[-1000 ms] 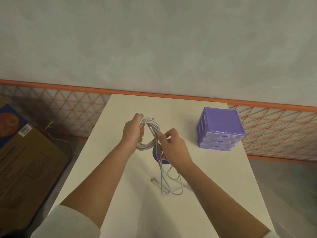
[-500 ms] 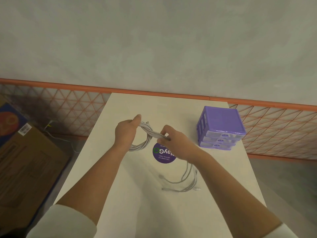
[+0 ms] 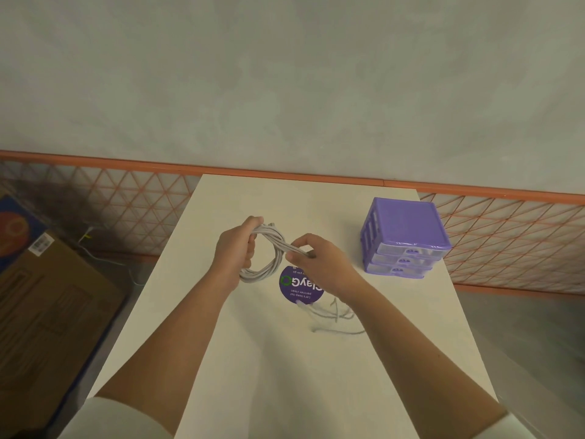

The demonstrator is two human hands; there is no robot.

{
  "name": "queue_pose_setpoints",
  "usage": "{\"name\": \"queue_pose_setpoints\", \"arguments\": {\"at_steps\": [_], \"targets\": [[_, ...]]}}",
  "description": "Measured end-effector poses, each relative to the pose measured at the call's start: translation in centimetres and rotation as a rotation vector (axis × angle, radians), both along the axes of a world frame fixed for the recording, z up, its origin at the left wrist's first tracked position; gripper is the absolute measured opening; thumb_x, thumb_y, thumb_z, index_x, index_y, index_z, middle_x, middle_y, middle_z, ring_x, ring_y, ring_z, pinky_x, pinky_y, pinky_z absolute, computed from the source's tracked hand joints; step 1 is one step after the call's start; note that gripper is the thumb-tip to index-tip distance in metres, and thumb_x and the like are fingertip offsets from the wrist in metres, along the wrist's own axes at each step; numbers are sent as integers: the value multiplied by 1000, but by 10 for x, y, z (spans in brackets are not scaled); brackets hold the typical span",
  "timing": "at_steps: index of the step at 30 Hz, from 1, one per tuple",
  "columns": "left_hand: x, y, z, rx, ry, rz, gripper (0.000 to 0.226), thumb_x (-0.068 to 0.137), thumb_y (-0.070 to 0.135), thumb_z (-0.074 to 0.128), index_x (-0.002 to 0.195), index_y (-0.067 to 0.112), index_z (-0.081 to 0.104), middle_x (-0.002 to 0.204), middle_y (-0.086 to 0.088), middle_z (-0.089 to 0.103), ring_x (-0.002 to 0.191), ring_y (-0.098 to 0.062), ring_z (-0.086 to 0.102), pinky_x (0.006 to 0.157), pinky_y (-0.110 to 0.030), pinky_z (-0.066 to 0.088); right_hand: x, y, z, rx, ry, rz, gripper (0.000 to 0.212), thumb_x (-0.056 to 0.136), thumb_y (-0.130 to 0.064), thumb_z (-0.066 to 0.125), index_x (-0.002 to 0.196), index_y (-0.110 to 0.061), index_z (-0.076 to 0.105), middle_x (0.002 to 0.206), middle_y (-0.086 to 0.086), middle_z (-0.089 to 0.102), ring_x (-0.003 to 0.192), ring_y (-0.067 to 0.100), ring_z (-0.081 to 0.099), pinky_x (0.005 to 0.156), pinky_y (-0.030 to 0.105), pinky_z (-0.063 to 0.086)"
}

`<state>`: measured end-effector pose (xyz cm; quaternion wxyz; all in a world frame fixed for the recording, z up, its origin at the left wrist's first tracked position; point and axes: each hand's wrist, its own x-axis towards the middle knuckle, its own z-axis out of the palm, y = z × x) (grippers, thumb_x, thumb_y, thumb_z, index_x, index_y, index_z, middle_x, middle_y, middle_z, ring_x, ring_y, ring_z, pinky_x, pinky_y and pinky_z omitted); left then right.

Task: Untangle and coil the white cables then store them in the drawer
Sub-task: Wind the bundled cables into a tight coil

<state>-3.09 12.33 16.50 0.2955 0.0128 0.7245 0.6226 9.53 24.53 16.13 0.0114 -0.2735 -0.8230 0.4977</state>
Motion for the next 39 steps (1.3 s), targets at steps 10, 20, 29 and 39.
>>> {"name": "queue_pose_setpoints", "arguments": {"at_steps": [10,20,29,39], "targets": [[3,12,7,-31,68,152,46,81,42,63,56,17,35,51,1,30,45,-18,23,49,-26,22,8,-24,4,58,175,98,14,103,-23,42,90,-18,39,71,-5,56,60,14,44,60,30,39],[-4,-2,5,51,-87,-122,41,87,46,56,60,18,41,49,5,26,41,-11,18,39,-21,14,10,-4,3,458,99,3,27,93,-55,52,100,-29,55,77,-12,61,69,12,55,51,19,32],[15,-11,-3,359,-254,-296,38,100,42,44,114,18,69,83,1,55,86,-17,60,91,-40,50,1,2,6,275,57,-192,27,97,-48,47,99,-21,50,81,-3,62,64,9,54,49,24,35],[21,2,-9,302,-295,-95,39,91,53,55,86,14,57,63,3,37,56,-13,33,74,-34,47,6,4,-8,481,70,-88,21,101,-47,38,94,-27,40,78,-3,60,58,9,52,46,20,31]]}}
